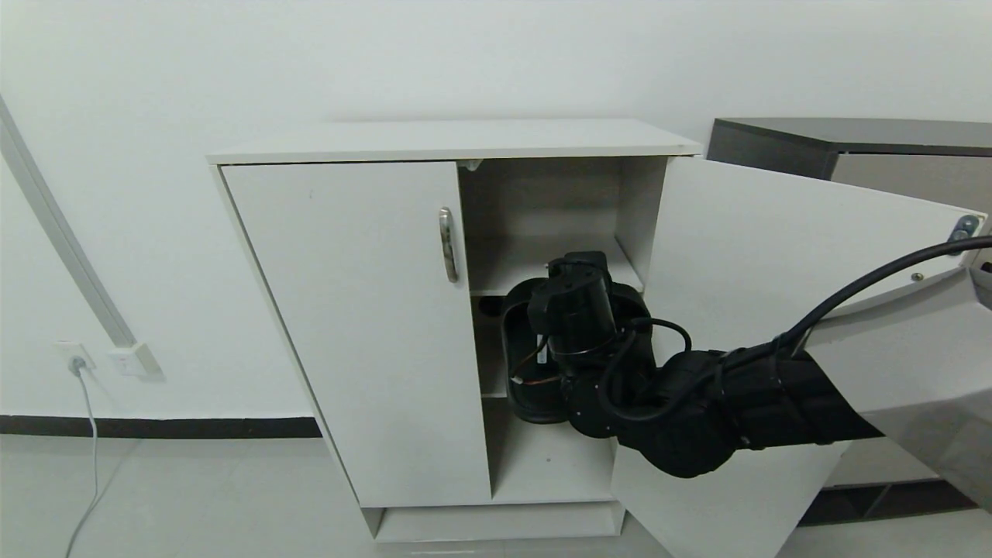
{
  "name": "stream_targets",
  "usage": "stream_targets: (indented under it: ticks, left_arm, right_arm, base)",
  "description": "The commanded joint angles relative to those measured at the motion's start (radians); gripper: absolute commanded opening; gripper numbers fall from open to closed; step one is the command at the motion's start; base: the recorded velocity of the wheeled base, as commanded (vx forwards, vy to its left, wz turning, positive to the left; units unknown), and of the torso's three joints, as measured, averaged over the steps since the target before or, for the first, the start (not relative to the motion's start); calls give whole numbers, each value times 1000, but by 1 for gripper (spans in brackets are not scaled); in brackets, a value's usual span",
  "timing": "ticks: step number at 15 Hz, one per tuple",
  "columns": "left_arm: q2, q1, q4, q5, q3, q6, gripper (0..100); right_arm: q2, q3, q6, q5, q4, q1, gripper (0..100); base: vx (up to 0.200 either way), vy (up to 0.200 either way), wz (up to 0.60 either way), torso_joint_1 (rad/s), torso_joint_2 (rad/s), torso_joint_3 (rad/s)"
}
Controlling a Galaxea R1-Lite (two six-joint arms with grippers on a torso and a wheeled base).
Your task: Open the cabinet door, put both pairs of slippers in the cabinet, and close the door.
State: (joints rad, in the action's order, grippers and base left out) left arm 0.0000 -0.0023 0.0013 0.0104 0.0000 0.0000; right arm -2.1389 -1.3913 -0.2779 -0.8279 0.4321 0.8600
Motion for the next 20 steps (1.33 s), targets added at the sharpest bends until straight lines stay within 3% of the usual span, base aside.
stream_targets:
  ticks: [1, 11, 17, 20]
  left_arm:
    - [0, -1, 0, 0, 0, 0, 0]
    - [0, 1, 0, 0, 0, 0, 0]
    - [0, 1, 0, -1, 0, 0, 0]
    - [0, -1, 0, -3, 0, -2, 0]
  right_arm:
    - [2, 0, 0, 0, 0, 1, 0]
    - [2, 5, 2, 0, -1, 10, 0]
    - [-7, -23, 20, 50, -23, -10, 0]
    - [-50, -135, 20, 98, -104, -32, 0]
  base:
    - [200, 0, 0, 2, 2, 7]
    - [200, 0, 0, 3, 2, 3]
    - [0, 0, 0, 0, 0, 0]
    - [0, 0, 0, 0, 0, 0]
